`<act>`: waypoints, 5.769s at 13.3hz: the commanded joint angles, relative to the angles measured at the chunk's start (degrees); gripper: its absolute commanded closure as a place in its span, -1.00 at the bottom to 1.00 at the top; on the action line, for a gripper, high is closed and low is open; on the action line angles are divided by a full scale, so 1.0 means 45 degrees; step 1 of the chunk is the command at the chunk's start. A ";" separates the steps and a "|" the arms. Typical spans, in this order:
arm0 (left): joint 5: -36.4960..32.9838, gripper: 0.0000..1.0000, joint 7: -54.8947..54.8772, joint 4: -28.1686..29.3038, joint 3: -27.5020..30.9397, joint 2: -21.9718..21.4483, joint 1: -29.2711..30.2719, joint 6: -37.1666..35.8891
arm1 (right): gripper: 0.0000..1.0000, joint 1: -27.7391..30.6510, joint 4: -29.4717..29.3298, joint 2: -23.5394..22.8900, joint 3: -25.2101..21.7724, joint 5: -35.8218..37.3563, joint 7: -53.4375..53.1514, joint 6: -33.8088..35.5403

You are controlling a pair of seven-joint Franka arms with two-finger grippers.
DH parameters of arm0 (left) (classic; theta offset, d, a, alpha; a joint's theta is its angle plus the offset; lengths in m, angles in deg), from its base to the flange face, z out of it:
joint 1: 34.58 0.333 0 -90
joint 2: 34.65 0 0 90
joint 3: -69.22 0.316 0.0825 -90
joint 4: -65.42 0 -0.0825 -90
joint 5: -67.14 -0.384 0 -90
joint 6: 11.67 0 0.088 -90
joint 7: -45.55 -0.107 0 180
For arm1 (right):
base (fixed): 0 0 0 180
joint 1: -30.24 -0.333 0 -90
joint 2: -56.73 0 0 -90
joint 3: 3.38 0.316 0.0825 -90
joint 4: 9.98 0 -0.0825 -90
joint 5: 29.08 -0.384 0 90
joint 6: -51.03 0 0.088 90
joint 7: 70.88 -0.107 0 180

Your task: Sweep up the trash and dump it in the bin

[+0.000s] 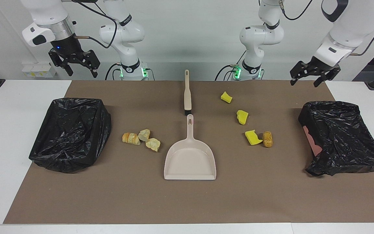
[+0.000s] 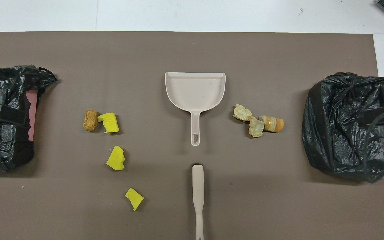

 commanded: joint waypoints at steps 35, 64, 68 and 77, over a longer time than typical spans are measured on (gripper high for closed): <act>0.0688 -0.01 1.1315 0.9428 0.0048 0.0231 -1.2626 1.0827 | -1.00 -0.0018 0.0163 0.0178 -0.0082 -0.0282 0.0235 0.0051; 0.1155 1.00 -0.7022 0.8979 0.0185 -0.1447 -0.2880 0.4797 | -1.00 -0.0426 0.0338 0.0276 0.0559 -0.0204 0.0061 -0.0085; 0.1409 1.00 -0.7571 1.0264 0.0146 -0.3202 -0.3503 0.3485 | -1.00 -0.2005 0.1176 -0.0230 0.1071 -0.0320 -0.2260 -0.1837; 0.1431 1.00 -0.7357 1.4076 0.0127 -0.6118 -0.5556 0.4437 | -1.00 -0.5622 0.1237 -0.4603 0.1110 -0.1142 -0.6346 -0.6781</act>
